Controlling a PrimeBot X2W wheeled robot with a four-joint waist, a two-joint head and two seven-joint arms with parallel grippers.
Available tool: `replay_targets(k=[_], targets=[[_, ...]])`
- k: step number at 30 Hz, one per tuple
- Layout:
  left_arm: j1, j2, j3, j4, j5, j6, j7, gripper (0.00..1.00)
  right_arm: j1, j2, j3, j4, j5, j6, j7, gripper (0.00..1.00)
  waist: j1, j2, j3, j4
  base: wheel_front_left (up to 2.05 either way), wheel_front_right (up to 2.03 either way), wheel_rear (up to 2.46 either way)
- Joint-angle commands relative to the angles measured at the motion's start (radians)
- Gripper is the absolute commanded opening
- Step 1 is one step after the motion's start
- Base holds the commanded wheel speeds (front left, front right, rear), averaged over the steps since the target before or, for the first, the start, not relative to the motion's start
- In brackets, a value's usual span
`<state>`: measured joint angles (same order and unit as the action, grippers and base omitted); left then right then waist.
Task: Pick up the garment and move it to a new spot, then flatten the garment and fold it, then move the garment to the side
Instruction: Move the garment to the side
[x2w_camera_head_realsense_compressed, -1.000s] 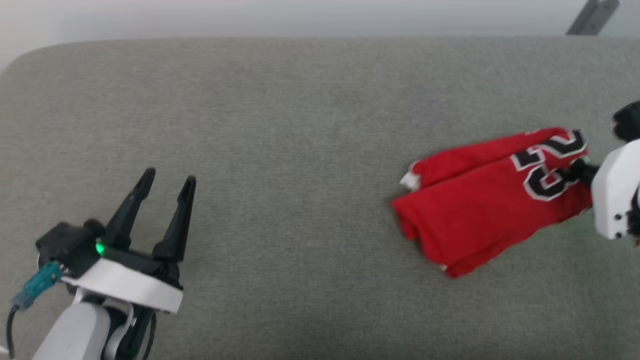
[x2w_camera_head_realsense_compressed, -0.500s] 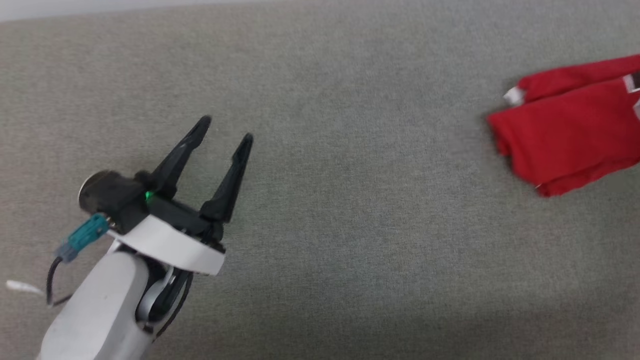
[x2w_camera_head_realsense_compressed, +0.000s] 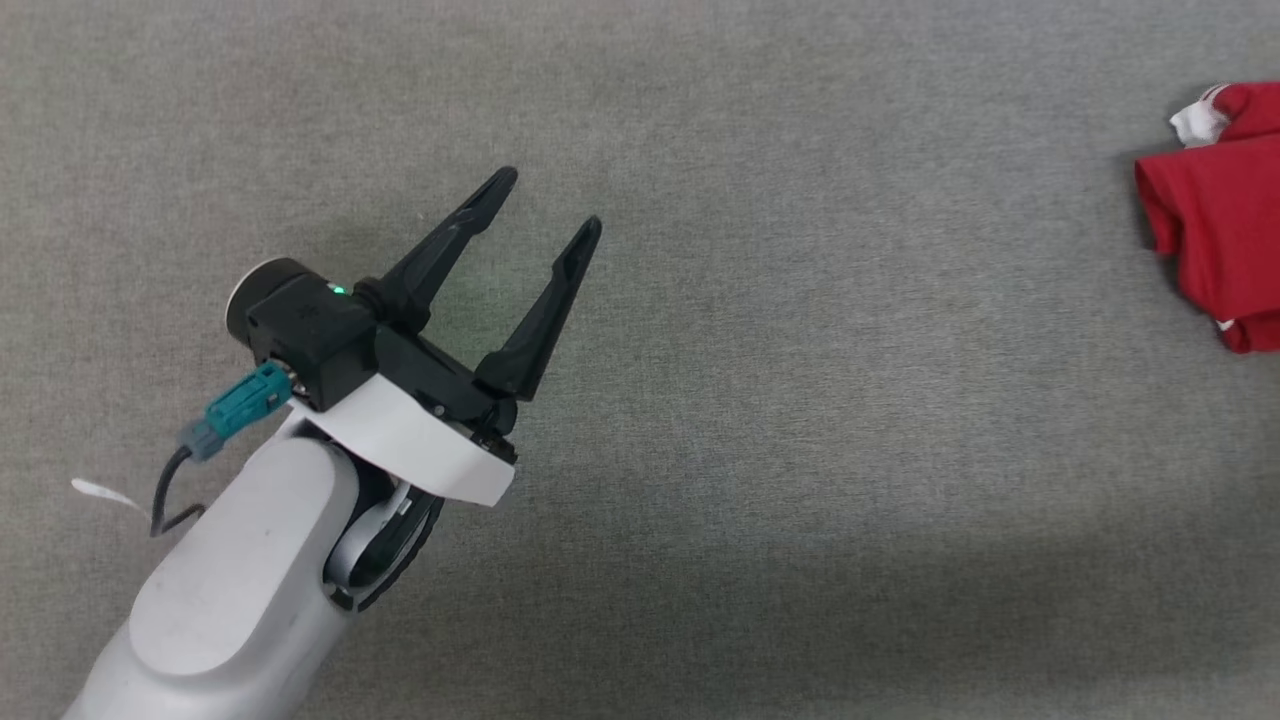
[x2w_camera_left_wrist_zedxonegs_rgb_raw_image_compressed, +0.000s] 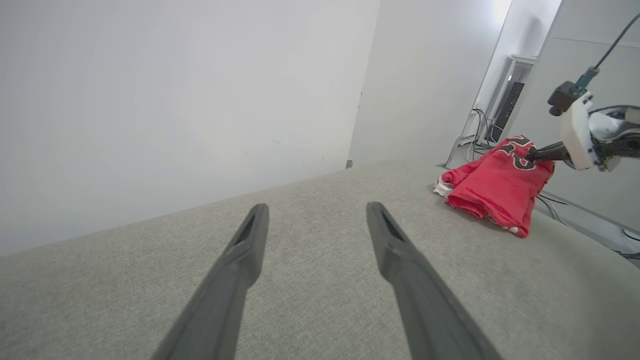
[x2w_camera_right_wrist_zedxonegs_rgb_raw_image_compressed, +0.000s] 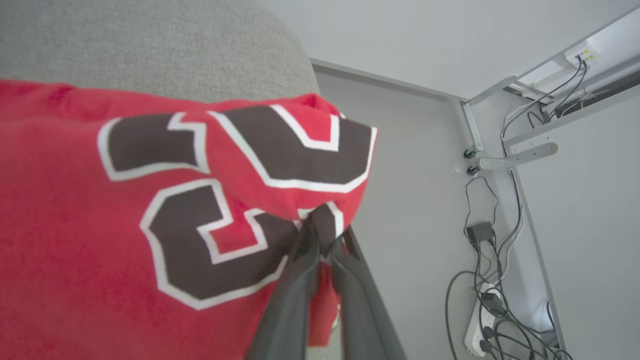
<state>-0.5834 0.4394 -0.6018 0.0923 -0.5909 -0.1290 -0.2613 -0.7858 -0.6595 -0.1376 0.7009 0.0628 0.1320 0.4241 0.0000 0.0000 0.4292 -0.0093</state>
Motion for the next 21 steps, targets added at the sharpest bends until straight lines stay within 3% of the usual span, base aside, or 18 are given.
replay_targets(k=[1, 6, 7, 9, 10, 11, 21], targets=[[-0.021, -0.001, -0.004, 0.003, -0.004, -0.002, -0.005, 1.0, -0.015, 0.021, -0.022, 0.021, -0.022, -0.002, -0.013, 0.0, 0.0, 0.0, 0.013, 0.008, 0.0, 0.0, 0.0], [-0.046, 0.001, -0.027, 0.008, -0.017, -0.002, -0.005, 1.0, -0.038, 0.073, -0.09, 0.088, -0.106, -0.002, -0.042, 0.0, 0.0, 0.0, 0.025, 0.017, 0.0, 0.0, 0.0], [-0.05, 0.002, -0.029, 0.008, -0.018, -0.002, -0.005, 1.0, -0.045, 0.086, -0.102, 0.096, -0.119, -0.002, -0.05, 0.08, 0.0, 0.0, 0.025, 0.018, 0.0, 0.0, 0.0], [-0.052, 0.005, -0.027, 0.009, -0.024, -0.002, -0.005, 1.0, -0.054, 0.099, -0.118, 0.105, -0.152, -0.002, -0.063, 0.41, 0.0, 0.0, 0.024, 0.018, 0.0, 0.0, 0.0], [-0.051, 0.008, -0.023, 0.011, -0.025, -0.002, -0.005, 1.0, -0.061, 0.108, -0.121, 0.105, -0.163, -0.002, -0.073, 0.74, 0.0, 0.0, 0.022, 0.017, 0.0, 0.0, 0.0], [-0.05, 0.012, -0.02, 0.013, -0.023, -0.002, -0.005, 1.0, -0.068, 0.114, -0.121, 0.105, -0.174, -0.002, -0.081, 1.0, 0.0, 0.0, 0.02, 0.016, 0.0, 0.0, 0.0], [0.029, 0.024, 0.065, 0.012, -0.037, -0.002, -0.005, 1.0, -0.096, 0.155, -0.165, 0.099, -0.198, -0.003, -0.132, 1.0, 0.0, 0.0, -0.041, 0.004, 0.0, 0.0, 0.0]])
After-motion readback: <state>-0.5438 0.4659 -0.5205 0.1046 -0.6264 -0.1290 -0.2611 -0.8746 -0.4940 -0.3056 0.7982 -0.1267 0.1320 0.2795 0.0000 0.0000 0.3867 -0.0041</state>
